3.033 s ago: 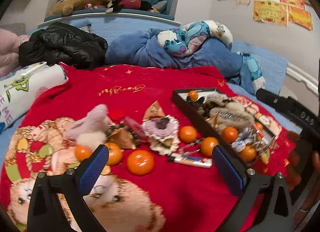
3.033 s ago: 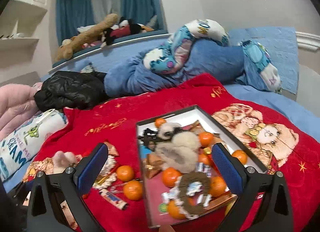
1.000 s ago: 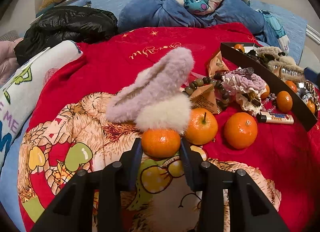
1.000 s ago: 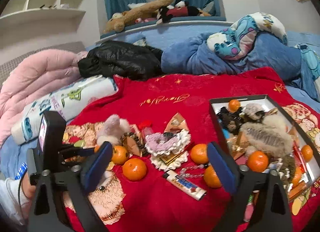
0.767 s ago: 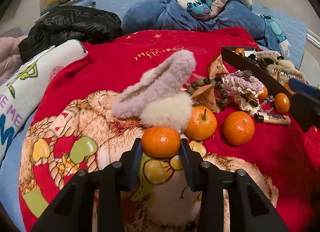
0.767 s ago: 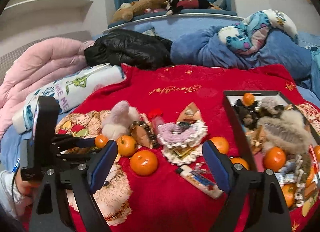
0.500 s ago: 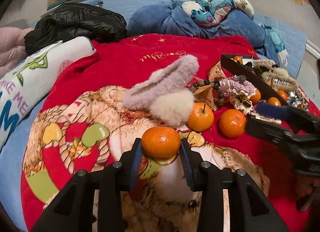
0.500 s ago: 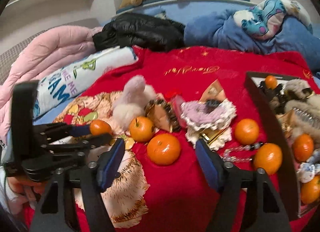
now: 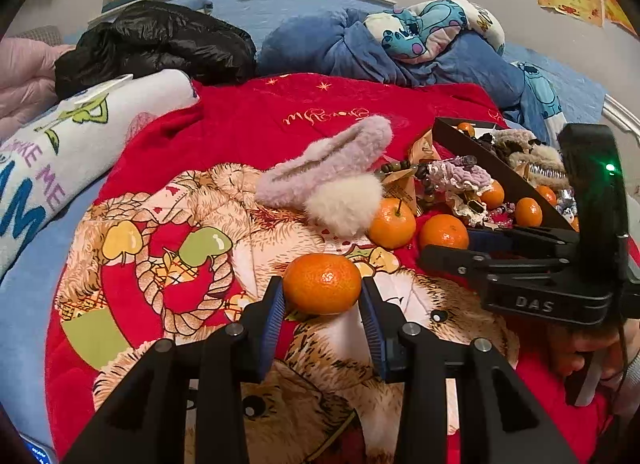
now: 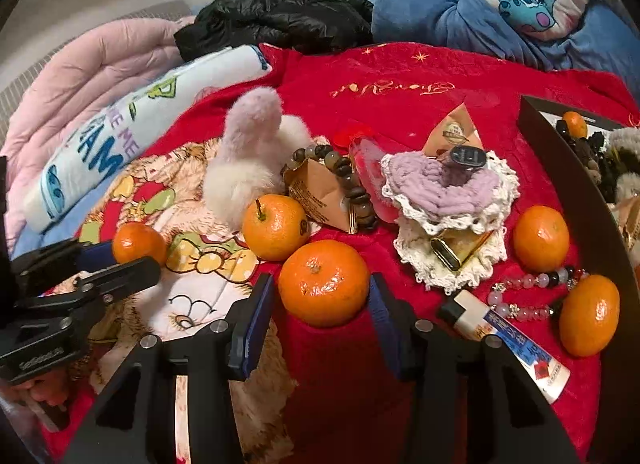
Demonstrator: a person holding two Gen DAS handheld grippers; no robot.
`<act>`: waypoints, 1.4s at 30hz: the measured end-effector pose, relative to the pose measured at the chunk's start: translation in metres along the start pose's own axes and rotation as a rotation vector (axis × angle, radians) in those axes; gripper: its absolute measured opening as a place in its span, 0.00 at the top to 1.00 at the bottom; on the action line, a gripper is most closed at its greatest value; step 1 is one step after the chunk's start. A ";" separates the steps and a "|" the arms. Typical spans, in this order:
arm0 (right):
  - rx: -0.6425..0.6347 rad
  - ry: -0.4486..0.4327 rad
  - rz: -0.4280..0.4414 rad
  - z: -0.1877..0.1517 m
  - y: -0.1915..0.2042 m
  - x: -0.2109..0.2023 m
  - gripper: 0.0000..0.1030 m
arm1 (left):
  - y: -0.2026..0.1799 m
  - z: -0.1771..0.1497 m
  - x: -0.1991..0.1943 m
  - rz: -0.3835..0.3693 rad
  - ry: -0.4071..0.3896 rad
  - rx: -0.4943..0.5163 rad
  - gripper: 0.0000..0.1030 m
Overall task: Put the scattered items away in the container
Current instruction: 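Grasp another mandarin with the right gripper while the left gripper holds its mandarin, then carry the right gripper's mandarin toward the tray while the left gripper holds its mandarin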
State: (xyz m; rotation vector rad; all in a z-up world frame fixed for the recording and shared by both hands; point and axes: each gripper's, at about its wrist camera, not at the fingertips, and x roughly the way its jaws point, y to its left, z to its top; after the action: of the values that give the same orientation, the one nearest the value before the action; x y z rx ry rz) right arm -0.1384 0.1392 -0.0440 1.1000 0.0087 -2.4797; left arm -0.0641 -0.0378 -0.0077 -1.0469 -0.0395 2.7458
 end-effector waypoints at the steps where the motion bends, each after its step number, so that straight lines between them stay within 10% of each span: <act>1: 0.005 -0.003 0.003 0.000 -0.002 0.000 0.57 | -0.001 -0.001 -0.003 0.007 -0.004 0.004 0.62; 20: 0.040 -0.143 -0.004 0.004 -0.006 -0.047 0.60 | -0.040 -0.004 -0.041 0.039 -0.061 -0.002 0.62; 42: 0.249 -0.278 -0.251 -0.047 -0.151 -0.207 0.60 | -0.193 0.010 -0.040 -0.275 -0.085 0.121 0.62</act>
State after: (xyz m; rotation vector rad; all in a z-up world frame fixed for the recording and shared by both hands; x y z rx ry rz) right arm -0.0395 0.3627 0.0462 0.8807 -0.2661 -2.9034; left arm -0.0070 0.1433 0.0446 -0.8249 -0.0269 2.5084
